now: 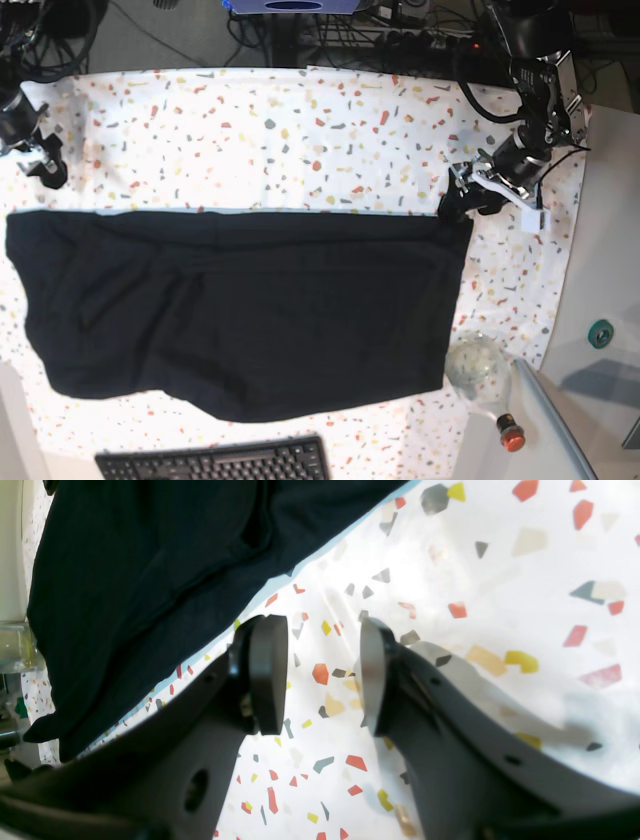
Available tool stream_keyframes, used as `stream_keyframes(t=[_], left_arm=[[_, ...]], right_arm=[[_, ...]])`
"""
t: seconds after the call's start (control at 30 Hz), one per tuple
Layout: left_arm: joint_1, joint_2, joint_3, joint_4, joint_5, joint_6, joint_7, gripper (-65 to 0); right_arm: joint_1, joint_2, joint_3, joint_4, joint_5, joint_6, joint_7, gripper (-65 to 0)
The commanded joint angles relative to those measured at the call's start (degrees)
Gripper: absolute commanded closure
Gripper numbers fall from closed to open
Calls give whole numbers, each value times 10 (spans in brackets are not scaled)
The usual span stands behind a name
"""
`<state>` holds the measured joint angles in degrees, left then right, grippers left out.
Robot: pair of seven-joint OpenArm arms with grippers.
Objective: Layout the t-shirt on the table in an organized manner, then fold the t-shirt properly
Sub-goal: 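Release the t-shirt and regrasp its edge with both grippers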
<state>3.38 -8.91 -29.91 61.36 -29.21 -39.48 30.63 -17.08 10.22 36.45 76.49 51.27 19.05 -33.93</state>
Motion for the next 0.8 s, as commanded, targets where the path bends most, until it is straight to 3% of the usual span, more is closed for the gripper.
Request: stream_keyframes(t=[0.0, 0.17, 0.3, 0.77], left_arm=[[-2, -6, 0, 5, -4, -5, 0, -459], [-2, -6, -1, -6, -4, -5, 0, -250], [-10, -21, -1, -53, -4, -5, 0, 0], [-43, -19, -2, -106, -6, -5, -1, 0]], right_arm=[[1, 10, 5, 8, 13, 9, 11, -215], [1, 10, 5, 8, 14, 9, 11, -215], [1, 9, 5, 8, 14, 9, 11, -215], [-8, -5, 68, 7, 12, 9, 8, -213]])
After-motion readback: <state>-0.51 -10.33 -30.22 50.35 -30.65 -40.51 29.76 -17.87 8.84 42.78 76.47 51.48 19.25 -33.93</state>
